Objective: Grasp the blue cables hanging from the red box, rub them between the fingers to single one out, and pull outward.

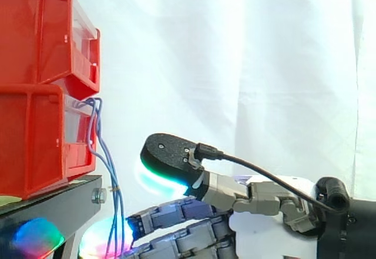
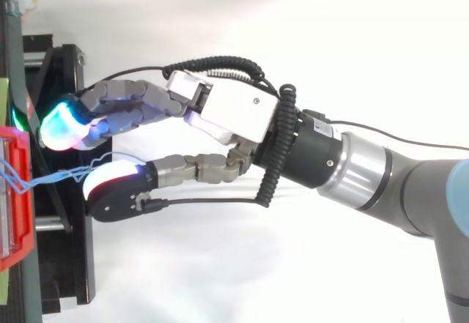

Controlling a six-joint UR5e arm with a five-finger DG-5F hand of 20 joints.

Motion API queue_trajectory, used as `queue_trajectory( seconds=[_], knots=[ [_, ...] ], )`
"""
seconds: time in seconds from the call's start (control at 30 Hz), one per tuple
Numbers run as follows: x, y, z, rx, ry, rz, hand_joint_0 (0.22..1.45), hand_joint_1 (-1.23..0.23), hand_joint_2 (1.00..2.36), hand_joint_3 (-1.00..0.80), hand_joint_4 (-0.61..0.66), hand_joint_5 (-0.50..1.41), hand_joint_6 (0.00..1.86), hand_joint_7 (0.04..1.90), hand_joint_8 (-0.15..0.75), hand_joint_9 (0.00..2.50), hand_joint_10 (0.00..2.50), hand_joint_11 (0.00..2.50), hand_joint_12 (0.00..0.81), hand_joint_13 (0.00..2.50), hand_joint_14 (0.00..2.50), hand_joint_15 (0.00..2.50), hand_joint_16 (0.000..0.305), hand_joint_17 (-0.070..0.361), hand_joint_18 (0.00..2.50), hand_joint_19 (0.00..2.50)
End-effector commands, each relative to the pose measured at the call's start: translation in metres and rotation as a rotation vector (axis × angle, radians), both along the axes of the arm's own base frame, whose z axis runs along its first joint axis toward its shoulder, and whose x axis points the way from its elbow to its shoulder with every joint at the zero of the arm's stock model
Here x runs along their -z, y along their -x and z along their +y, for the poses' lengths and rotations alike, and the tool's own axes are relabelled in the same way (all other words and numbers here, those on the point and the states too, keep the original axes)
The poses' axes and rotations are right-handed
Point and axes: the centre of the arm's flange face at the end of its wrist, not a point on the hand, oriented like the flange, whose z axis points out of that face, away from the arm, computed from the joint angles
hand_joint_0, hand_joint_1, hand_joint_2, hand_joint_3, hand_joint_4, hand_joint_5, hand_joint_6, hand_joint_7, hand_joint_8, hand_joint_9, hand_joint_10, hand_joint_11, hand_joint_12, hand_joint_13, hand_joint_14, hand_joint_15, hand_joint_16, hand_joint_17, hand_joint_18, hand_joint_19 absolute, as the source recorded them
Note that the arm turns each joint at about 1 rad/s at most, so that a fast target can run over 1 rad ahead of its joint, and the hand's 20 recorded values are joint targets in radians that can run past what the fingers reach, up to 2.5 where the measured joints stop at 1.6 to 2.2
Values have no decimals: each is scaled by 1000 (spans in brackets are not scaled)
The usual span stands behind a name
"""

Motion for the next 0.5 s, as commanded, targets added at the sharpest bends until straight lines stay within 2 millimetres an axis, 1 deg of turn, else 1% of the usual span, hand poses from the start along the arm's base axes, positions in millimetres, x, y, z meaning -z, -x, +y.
queue_trajectory(
  seconds=[0.0, 0.03, 0.1, 0.2, 0.47],
  knots=[
    [14, -3, 0, -6, 6, 6, 502, -642, 1001, -486, 313, -170, 502, 746, 340, 681, 7, 285, 378, 487, 8, 220, 46, 103, 312, 29],
    [17, -4, -4, -9, 0, -5, 503, -642, 1000, -485, 313, -168, 502, 750, 342, 686, 7, 291, 378, 487, 7, 217, 46, 103, 314, 33],
    [35, -8, -4, -22, -6, -25, 503, -642, 1001, -486, 314, -167, 502, 755, 342, 690, 8, 291, 377, 491, 8, 217, 46, 103, 315, 41],
    [38, -8, -1, -66, -31, -58, 505, -639, 1001, -485, 316, -164, 502, 768, 342, 697, 8, 295, 379, 498, 8, 226, 45, 102, 328, 41],
    [37, -9, 1, -70, -30, -65, 512, -628, 1002, -471, 345, -144, 503, 849, 346, 747, 9, 349, 375, 527, 8, 231, 44, 99, 358, 65]
  ],
)
